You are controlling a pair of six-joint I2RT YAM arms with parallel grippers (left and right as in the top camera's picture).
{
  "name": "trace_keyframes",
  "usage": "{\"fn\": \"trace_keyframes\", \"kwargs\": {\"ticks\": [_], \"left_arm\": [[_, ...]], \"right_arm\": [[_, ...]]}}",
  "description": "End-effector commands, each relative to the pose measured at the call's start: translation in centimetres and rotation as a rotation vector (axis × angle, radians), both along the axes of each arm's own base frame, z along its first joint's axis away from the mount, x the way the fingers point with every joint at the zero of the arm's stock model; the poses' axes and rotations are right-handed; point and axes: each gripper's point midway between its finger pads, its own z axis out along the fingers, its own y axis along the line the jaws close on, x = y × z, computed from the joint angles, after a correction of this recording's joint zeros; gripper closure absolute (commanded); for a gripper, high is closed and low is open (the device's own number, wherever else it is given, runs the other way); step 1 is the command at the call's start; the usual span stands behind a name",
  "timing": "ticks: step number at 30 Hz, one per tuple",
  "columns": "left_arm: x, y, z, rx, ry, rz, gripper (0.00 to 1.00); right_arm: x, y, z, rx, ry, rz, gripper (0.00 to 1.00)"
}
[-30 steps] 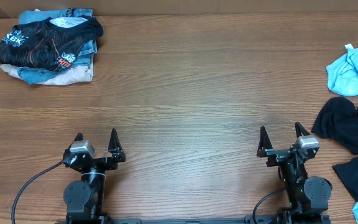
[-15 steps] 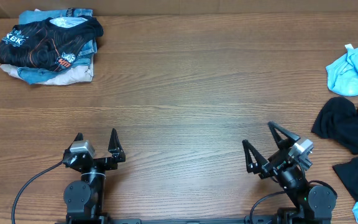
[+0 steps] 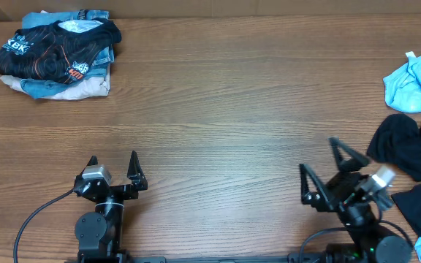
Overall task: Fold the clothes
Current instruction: 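Reach the right gripper to the black shirt at the right edge and grasp it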
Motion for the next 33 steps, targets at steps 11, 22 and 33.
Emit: {"fn": "trace_keyframes", "kwargs": {"ticks": [11,22,33], "left_arm": [[0.0,0.4,0.1,0.013,-0.01,0.017,0.0],[0.0,0.4,0.1,0.013,-0.01,0.017,0.0],[0.0,0.4,0.1,0.013,-0.01,0.017,0.0]], "right_arm": [[11.6,-9.8,6.8,-0.122,0.367,-0.592,0.0],[21.1,-22.5,-2.7,-0.138,1.113,-0.77,0.0],[18.6,-31.9,-14.6,-0.072,1.483,-0.938,0.0]]}}
